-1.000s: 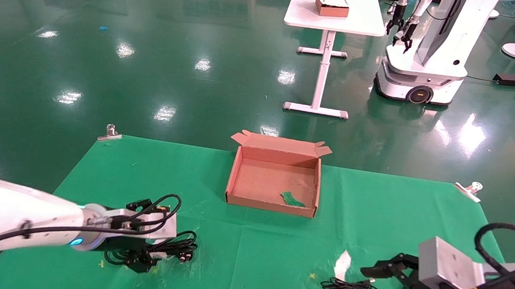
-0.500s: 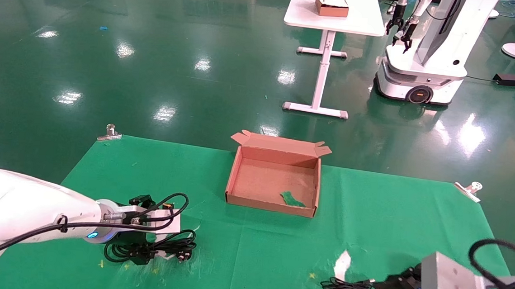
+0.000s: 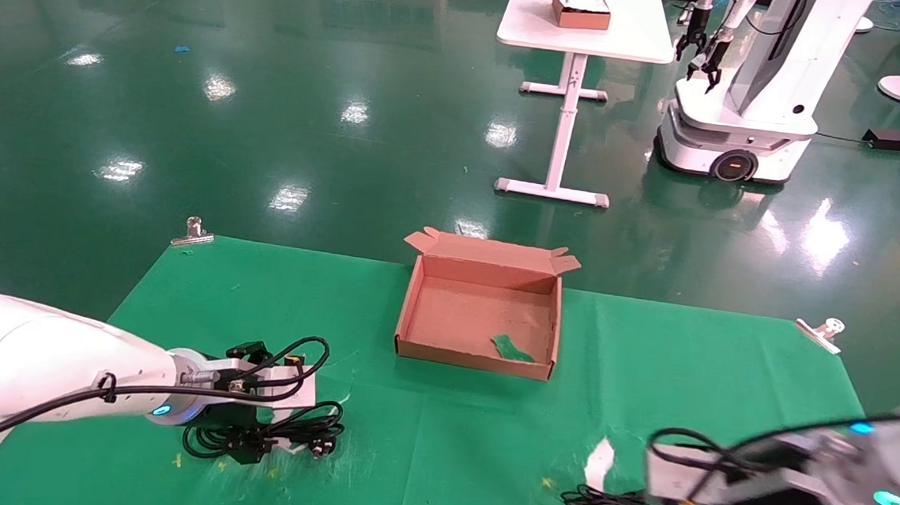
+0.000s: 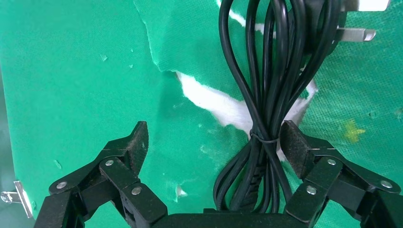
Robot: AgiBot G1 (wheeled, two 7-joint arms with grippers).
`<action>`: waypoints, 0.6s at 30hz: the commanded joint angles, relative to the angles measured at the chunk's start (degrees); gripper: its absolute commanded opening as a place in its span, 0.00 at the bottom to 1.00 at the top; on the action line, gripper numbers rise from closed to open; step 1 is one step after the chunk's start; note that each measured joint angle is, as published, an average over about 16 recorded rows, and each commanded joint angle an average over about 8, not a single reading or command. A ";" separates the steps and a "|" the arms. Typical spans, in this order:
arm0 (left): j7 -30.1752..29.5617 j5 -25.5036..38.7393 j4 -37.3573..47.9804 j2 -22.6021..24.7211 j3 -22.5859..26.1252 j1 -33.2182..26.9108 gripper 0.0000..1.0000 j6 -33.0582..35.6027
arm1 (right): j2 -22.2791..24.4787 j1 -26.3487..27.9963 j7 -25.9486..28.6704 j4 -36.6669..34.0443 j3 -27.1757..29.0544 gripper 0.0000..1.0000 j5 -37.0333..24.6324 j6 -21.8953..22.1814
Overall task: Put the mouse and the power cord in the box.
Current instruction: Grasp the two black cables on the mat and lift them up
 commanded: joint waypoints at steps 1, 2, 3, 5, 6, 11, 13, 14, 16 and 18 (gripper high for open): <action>0.03 -0.02 0.05 0.01 0.00 -0.01 1.00 -0.01 | -3.75 2.23 -3.08 -5.47 -1.86 1.00 -3.22 0.46; 0.04 -0.02 0.06 0.02 0.00 -0.02 1.00 -0.02 | -5.18 2.94 -4.33 -8.20 -2.24 1.00 -3.89 1.18; 0.05 -0.02 0.07 0.02 0.00 -0.02 1.00 -0.02 | -6.54 3.59 -5.50 -10.87 -2.56 1.00 -4.46 1.96; 0.06 -0.03 0.09 0.02 0.00 -0.02 1.00 -0.02 | -8.98 4.60 -7.59 -15.79 -3.01 1.00 -5.32 3.69; 0.07 -0.03 0.10 0.02 0.00 -0.03 1.00 -0.03 | -10.07 5.00 -8.51 -18.05 -3.18 1.00 -5.66 4.57; 0.09 -0.04 0.12 0.03 -0.01 -0.03 1.00 -0.03 | -14.94 6.46 -12.57 -28.28 -3.71 0.99 -6.88 9.49; 0.09 -0.04 0.13 0.03 -0.01 -0.03 0.80 -0.04 | -16.33 6.86 -13.70 -31.19 -3.80 0.78 -7.15 11.09; 0.09 -0.04 0.14 0.04 0.00 -0.03 0.68 -0.04 | -17.03 7.11 -14.24 -32.66 -3.87 0.66 -7.32 11.86; 0.09 -0.02 0.16 0.05 0.00 -0.03 0.43 -0.06 | -18.17 7.56 -15.05 -35.08 -3.96 0.41 -7.59 13.13; 0.09 -0.01 0.18 0.06 0.01 -0.03 0.18 -0.08 | -18.93 7.91 -15.54 -36.73 -4.02 0.16 -7.77 13.95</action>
